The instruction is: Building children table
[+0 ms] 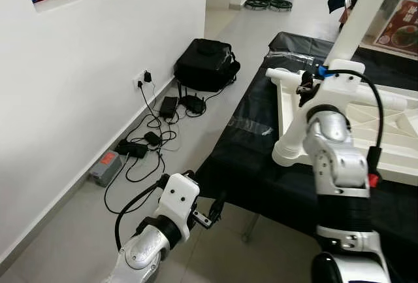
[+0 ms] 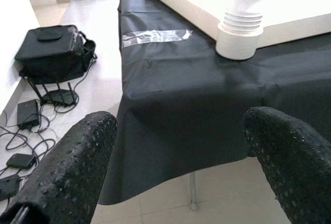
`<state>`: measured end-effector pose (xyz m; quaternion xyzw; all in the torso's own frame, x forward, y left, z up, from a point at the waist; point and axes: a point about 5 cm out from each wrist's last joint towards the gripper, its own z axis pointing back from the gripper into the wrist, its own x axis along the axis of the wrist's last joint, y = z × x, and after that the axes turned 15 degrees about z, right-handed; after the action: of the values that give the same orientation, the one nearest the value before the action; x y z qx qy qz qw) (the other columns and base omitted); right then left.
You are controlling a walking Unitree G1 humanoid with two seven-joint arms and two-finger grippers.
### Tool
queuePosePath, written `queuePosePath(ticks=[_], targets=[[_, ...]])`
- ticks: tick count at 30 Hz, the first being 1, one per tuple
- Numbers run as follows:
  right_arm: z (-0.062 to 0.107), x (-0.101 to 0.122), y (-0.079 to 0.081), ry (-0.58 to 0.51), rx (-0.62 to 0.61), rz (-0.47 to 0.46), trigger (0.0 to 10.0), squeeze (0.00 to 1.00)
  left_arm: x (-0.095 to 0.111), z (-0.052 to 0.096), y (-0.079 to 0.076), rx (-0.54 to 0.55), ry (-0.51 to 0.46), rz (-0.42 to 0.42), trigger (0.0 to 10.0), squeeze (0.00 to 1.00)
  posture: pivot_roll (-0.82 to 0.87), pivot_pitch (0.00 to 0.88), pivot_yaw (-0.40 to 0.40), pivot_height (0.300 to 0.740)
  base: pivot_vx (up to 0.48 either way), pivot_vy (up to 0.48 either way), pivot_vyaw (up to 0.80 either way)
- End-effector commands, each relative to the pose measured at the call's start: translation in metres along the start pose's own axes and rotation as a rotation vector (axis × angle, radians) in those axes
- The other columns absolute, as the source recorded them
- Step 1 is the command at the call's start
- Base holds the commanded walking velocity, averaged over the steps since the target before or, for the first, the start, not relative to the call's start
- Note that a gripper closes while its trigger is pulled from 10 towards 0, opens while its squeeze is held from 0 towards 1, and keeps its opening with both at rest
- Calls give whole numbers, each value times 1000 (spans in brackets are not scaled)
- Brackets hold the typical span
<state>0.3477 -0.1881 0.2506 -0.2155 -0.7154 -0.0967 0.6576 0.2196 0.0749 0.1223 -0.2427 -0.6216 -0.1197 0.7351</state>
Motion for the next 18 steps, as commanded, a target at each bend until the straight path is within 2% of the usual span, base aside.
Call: queuePosePath(ticks=[1,2,3,4,6,7,9,10,15,18], targets=[[-2,-22,-5,106,-65,33,0,0,-3,-1,1,13,13,-4,10000,0,137,110,-72,740,0,0,0],[-3,-20,0,118,-61,20,0,0,-3,-1,1,13,13,-4,10000,0,136,110,-74,740,0,0,0],[-4,-19,3,123,-52,14,10000,0,-3,-1,1,14,12,-4,10000,0,136,110,-74,740,0,0,0],[-4,-16,9,116,-11,-25,10000,0,-3,-1,1,15,11,-4,10000,0,137,111,-73,740,0,0,0],[-5,-12,14,95,37,-37,10000,0,-2,0,1,17,11,-3,10000,0,136,110,-75,740,0,0,0],[-5,-9,16,82,60,-42,10000,898,-2,0,1,18,11,-3,10000,0,136,110,-75,740,0,0,0],[-5,-6,19,61,98,-28,10000,898,-2,0,2,18,10,-2,10000,0,135,114,-76,740,0,0,0],[-5,-4,18,50,117,-19,10000,1000,-2,0,2,19,10,-1,10000,0,135,117,-75,740,0,0,0],[-8,-1,14,18,162,-11,10000,1000,-2,0,2,21,10,1,10000,0,135,116,-76,740,0,0,0],[-15,6,11,-63,313,-6,10000,1000,-2,0,2,25,9,1,10000,0,135,117,-78,740,0,0,0]])
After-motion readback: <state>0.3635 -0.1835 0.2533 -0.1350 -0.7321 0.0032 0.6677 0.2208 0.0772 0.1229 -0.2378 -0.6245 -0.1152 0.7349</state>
